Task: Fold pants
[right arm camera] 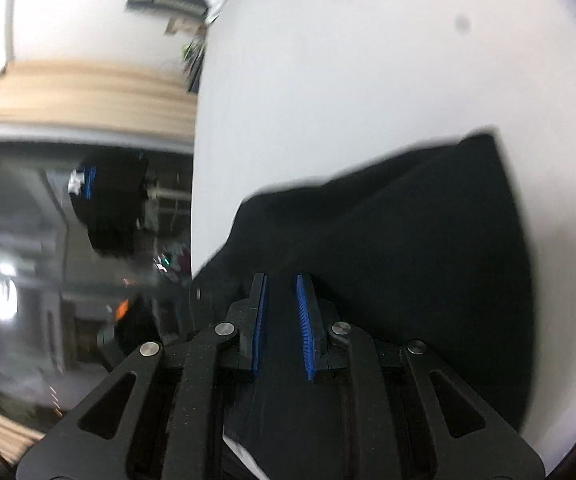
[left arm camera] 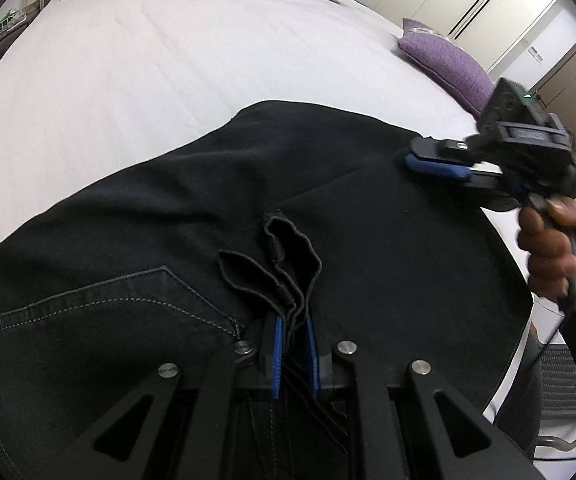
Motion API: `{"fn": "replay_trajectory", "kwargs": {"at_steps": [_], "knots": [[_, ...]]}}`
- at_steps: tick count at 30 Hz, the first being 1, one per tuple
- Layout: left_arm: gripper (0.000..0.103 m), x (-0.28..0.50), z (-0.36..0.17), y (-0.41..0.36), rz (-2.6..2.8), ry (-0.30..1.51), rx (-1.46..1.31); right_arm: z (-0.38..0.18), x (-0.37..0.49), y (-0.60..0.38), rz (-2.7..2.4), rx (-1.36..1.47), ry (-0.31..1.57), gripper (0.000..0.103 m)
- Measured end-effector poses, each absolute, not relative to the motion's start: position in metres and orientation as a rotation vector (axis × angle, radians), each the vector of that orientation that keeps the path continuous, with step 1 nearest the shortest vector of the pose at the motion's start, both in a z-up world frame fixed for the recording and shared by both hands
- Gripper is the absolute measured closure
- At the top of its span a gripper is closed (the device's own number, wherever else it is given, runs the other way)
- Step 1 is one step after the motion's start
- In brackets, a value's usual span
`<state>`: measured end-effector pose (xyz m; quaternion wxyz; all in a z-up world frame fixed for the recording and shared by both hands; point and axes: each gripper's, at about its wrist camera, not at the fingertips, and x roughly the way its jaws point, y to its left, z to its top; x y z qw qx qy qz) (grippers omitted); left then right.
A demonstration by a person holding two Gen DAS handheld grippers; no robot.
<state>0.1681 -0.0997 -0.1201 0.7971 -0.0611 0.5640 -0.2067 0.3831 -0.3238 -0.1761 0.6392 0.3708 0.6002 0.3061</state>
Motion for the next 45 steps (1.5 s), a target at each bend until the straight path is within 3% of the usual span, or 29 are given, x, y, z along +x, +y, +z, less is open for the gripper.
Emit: {"fn": "replay_trajectory", "kwargs": {"at_steps": [5, 26, 33, 35, 37, 38, 39, 41, 43, 44, 45], "knots": [[0.088, 0.166, -0.120, -0.102, -0.437, 1.212, -0.120, -0.196, 0.383, -0.323, 0.740, 0.827, 1.422, 0.089], [0.088, 0.158, -0.120, -0.107, -0.413, 1.186, -0.097, -0.154, 0.247, -0.382, 0.750, 0.597, 1.444, 0.089], [0.087, 0.155, -0.118, -0.101, -0.417, 1.164, -0.146, -0.144, 0.205, -0.418, 0.705, 0.645, 1.423, 0.089], [0.074, 0.149, -0.110, -0.094, -0.394, 1.142, -0.175, -0.141, 0.190, -0.422, 0.680, 0.637, 1.432, 0.089], [0.049, 0.134, -0.092, -0.080, -0.339, 1.088, -0.219, -0.134, 0.174, -0.427, 0.648, 0.596, 1.427, 0.089], [0.029, 0.124, -0.081, -0.072, -0.320, 1.049, -0.245, -0.130, 0.168, -0.430, 0.642, 0.595, 1.408, 0.089], [0.017, 0.109, -0.067, -0.058, -0.299, 0.985, -0.292, -0.123, 0.163, -0.433, 0.633, 0.600, 1.380, 0.088], [0.009, 0.084, -0.050, -0.036, -0.259, 0.913, -0.362, -0.108, 0.160, -0.436, 0.635, 0.659, 1.287, 0.085], [0.009, 0.054, -0.037, -0.013, -0.227, 0.851, -0.438, -0.092, 0.166, -0.431, 0.685, 0.744, 1.175, 0.065], [0.009, 0.037, -0.034, -0.001, -0.215, 0.824, -0.475, -0.086, 0.172, -0.425, 0.713, 0.768, 1.135, 0.040], [0.009, 0.020, -0.032, 0.011, -0.189, 0.808, -0.514, -0.081, 0.179, -0.414, 0.747, 0.784, 1.101, 0.031]]}}
